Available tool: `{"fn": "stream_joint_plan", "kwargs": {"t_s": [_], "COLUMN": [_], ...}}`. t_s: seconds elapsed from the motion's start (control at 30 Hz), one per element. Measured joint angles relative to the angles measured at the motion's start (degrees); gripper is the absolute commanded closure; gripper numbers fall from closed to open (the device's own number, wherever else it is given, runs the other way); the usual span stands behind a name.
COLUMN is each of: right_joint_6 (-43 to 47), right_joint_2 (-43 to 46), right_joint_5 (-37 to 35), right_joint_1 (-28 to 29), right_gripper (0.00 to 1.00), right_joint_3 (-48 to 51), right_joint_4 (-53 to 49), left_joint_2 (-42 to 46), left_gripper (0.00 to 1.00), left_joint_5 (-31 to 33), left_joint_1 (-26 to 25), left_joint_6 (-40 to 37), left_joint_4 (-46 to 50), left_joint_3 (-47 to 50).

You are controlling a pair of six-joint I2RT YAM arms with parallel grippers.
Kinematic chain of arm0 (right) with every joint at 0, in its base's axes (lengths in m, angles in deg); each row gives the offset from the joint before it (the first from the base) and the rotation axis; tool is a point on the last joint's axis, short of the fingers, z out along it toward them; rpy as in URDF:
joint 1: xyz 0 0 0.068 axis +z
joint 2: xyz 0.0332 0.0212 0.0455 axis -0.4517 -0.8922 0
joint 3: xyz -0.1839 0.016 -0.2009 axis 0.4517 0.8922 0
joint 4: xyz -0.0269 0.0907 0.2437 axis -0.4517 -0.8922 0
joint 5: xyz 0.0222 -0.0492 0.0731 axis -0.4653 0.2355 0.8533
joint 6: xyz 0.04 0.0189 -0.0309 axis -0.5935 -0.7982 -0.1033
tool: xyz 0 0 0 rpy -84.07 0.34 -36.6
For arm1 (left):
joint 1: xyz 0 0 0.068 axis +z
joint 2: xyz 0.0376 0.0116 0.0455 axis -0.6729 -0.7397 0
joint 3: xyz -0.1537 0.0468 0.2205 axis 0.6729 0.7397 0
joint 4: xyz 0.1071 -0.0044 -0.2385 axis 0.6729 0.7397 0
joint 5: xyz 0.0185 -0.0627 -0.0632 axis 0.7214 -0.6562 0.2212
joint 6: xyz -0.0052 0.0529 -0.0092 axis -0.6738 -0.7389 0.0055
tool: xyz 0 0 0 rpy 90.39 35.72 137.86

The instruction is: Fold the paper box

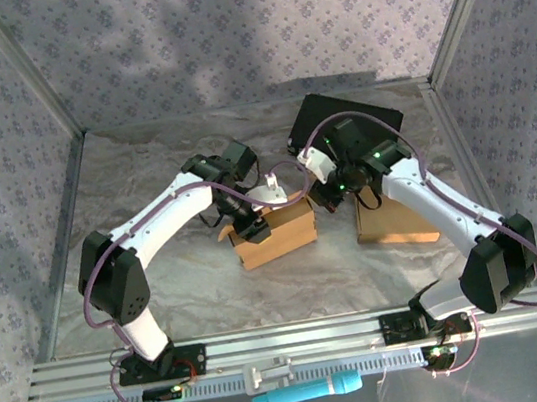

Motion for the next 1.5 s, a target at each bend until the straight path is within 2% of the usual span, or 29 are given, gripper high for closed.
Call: {"fn": "stream_joint_plan", "kwargs": {"t_s": [0.33,0.93,1.37,1.5], "right_joint_6": [-8.9,-31.4,-36.8,-36.7], "right_joint_2": [0.0,-1.7,-2.5,-1.1], "right_joint_5": [-1.5,-6.5,-6.6,-7.9], "right_joint_1": [1.0,4.2,4.4,5.2], "right_gripper": [1.0,1.0,1.0,1.0], "right_joint_3": [0.0,-2.8,-3.4,-0.2], "right_joint_4": [-2.0,-4.5,-4.8,-1.6], "left_joint_2": [-0.1,-1.1,-1.5,-1.6], "left_gripper": [0.52,0.52,0.51,0.5], "left_joint_5": [0.0,-0.2,0.0,0.4], "left_joint_1": [0.0,-0.5,-0.5,-0.5], "left_joint_6": [0.2,2.2,2.6,2.8], "left_joint_4": [0.0,-0.1,-0.1,-0.3], "left_joint_3": [-0.1,-0.8,-1.2,-1.2]}}
